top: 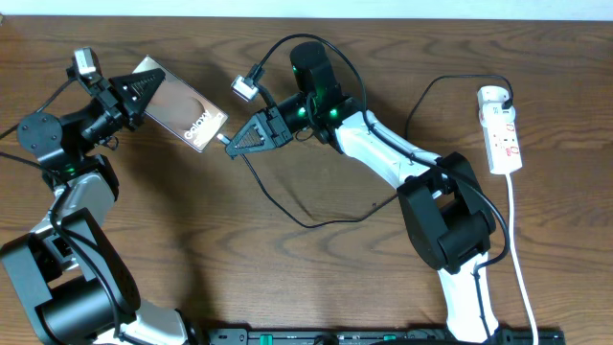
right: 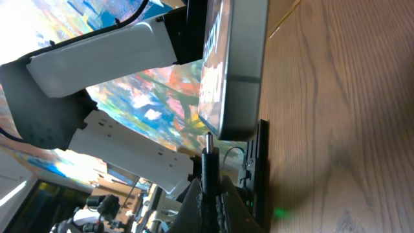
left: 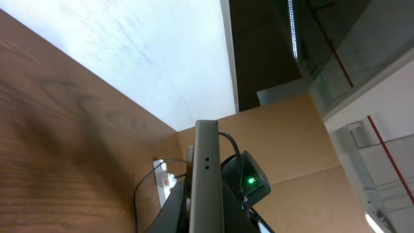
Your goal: Plug charger to phone and switch on socket
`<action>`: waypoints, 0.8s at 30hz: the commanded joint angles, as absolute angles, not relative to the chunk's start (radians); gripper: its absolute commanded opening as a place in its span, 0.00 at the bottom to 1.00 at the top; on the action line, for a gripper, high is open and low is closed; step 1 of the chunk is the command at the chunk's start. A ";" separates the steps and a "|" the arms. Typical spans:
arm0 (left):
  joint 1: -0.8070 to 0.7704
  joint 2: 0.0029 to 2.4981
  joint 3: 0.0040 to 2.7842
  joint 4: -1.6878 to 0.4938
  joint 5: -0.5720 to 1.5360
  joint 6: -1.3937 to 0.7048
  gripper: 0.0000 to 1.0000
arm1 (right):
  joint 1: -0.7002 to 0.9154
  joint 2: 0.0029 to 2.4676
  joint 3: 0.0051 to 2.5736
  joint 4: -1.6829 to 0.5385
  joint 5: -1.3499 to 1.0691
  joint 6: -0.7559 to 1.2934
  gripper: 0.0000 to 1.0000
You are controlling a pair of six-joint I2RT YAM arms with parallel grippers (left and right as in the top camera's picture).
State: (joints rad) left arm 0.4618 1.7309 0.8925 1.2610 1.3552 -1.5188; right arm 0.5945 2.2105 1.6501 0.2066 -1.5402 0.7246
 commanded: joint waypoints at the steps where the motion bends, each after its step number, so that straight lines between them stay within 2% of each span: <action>1: 0.457 1.715 0.922 1.274 1.356 -1.525 0.07 | 0.604 2.175 1.670 0.210 -1.558 0.733 0.01; 24: 0.445 1.715 0.922 1.274 1.372 -1.526 0.07 | 0.608 2.175 1.670 0.221 -1.558 0.733 0.01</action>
